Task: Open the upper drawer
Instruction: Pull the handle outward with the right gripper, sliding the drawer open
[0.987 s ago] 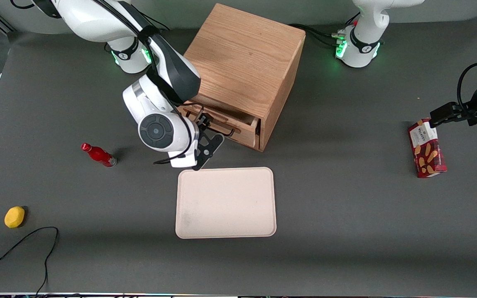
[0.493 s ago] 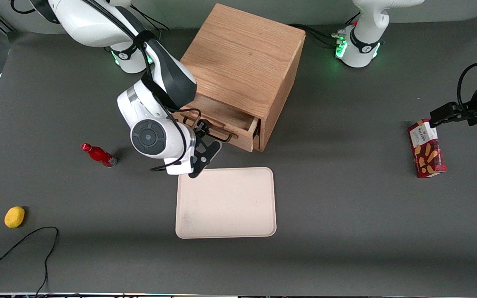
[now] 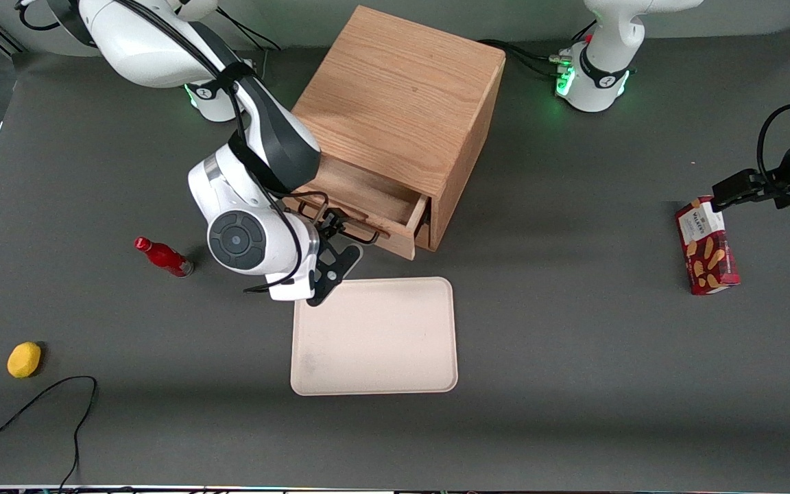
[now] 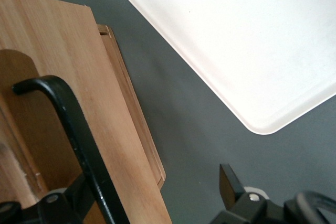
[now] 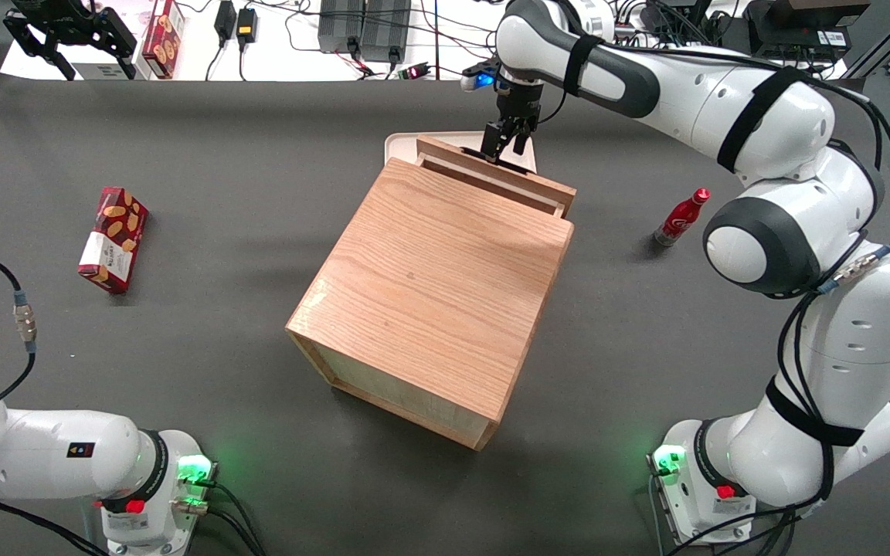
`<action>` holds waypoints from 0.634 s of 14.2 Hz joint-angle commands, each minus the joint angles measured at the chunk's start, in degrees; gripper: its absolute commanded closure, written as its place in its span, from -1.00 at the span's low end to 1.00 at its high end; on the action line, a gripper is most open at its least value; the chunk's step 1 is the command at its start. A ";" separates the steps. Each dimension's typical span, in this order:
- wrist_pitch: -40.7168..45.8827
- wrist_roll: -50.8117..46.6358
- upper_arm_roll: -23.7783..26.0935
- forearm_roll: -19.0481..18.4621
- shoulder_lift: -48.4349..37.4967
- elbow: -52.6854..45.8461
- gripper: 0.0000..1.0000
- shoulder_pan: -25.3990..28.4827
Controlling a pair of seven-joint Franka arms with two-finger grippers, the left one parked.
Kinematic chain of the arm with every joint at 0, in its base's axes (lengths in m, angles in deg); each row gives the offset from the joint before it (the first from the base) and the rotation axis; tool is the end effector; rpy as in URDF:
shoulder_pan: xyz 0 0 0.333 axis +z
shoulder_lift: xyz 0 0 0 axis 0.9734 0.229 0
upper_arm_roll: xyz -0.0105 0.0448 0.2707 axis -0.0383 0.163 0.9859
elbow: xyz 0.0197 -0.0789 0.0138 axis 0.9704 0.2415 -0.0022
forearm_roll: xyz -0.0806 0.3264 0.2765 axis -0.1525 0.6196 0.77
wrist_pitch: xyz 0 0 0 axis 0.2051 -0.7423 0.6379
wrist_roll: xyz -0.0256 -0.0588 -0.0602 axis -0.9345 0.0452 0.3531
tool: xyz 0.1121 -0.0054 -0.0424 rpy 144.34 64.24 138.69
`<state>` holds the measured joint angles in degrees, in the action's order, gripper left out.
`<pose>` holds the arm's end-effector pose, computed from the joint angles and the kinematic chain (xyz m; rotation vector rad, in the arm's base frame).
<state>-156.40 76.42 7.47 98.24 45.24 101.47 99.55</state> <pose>0.6135 0.3688 0.3301 -2.6663 -1.1376 0.3965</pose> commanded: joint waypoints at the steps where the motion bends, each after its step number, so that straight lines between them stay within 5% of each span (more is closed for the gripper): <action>1: -0.16 1.79 -0.04 -0.33 1.66 -2.65 -1.00 -0.99; 9: -0.25 1.79 -0.13 -0.51 3.07 -5.28 -1.00 -2.75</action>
<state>-156.96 77.11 7.39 98.20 46.21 99.29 97.08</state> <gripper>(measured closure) 0.000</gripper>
